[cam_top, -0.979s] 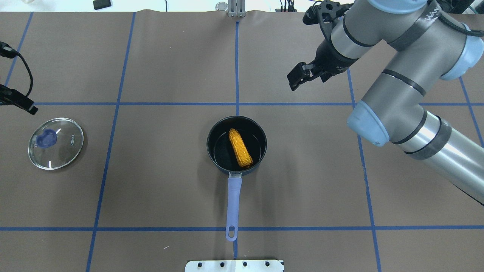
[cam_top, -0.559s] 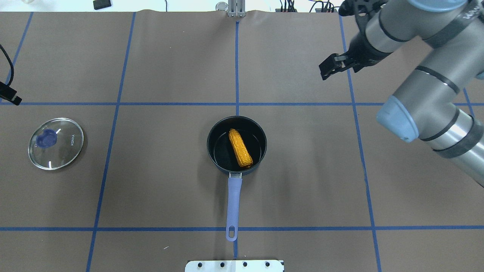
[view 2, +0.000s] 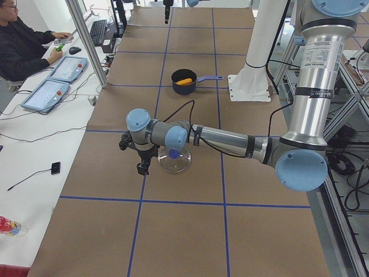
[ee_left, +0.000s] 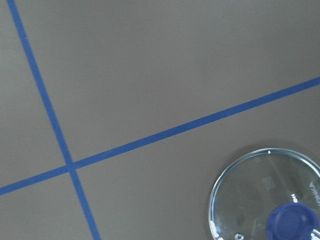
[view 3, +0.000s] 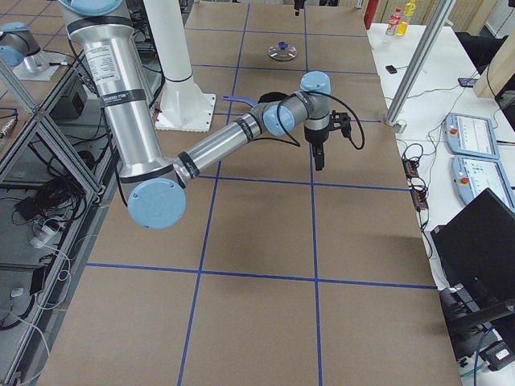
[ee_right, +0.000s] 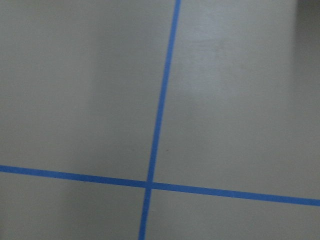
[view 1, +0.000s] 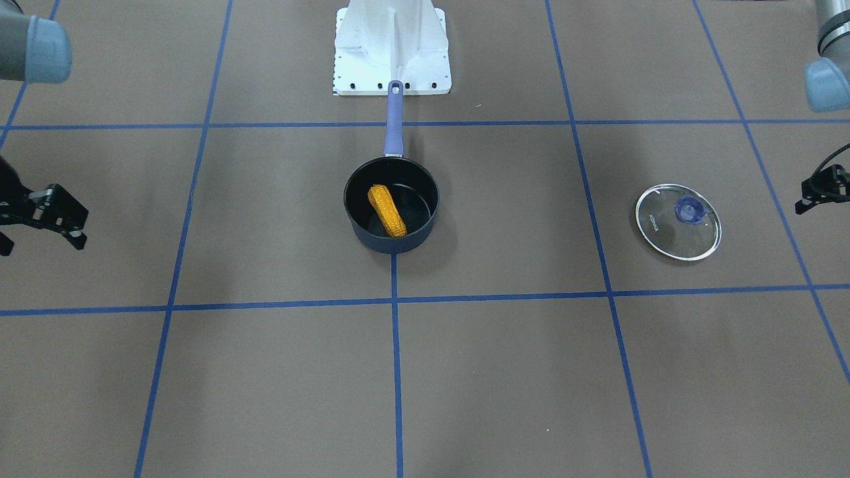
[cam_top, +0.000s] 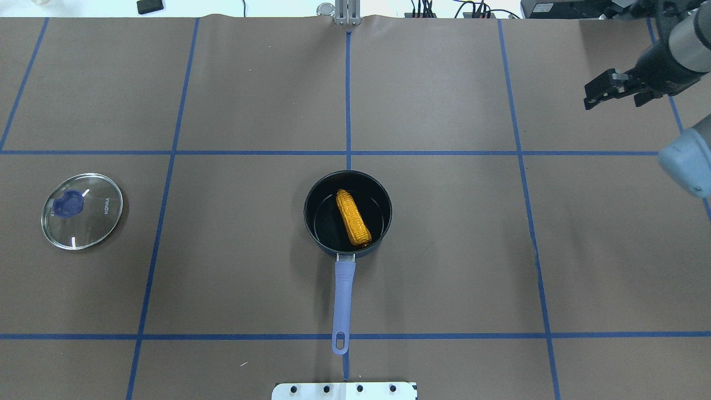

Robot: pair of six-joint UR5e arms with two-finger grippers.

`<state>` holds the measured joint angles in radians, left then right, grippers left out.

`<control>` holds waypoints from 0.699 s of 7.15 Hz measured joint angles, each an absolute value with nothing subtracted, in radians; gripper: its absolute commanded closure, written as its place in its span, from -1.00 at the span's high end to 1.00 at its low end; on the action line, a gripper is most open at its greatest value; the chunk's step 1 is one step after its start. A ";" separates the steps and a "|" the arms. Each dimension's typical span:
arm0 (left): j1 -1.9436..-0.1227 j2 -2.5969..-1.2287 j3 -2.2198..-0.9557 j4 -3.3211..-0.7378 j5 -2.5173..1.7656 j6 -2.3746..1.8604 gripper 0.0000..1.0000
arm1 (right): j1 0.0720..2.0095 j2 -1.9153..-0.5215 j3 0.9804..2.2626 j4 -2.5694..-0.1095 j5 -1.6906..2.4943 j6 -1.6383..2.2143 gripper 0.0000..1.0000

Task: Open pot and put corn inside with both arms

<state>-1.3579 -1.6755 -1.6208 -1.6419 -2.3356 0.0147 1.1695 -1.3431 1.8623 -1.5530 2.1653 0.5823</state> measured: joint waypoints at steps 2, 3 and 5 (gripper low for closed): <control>-1.375 -1.669 -1.618 -1.640 -2.336 0.017 0.99 | 1.296 -1.447 1.842 -1.557 2.230 0.383 1.00; -1.383 -1.660 -1.618 -1.642 -2.336 0.020 0.99 | 1.351 -1.499 1.827 -1.557 2.253 0.327 1.00; -1.389 -1.639 -1.619 -1.644 -2.336 0.017 0.99 | 1.422 -1.593 1.801 -1.547 2.310 0.295 1.00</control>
<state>-1.3892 -1.6390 -1.6190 -1.6443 -2.3362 0.0165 1.4222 -1.5928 1.8006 -1.5469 2.3103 0.2952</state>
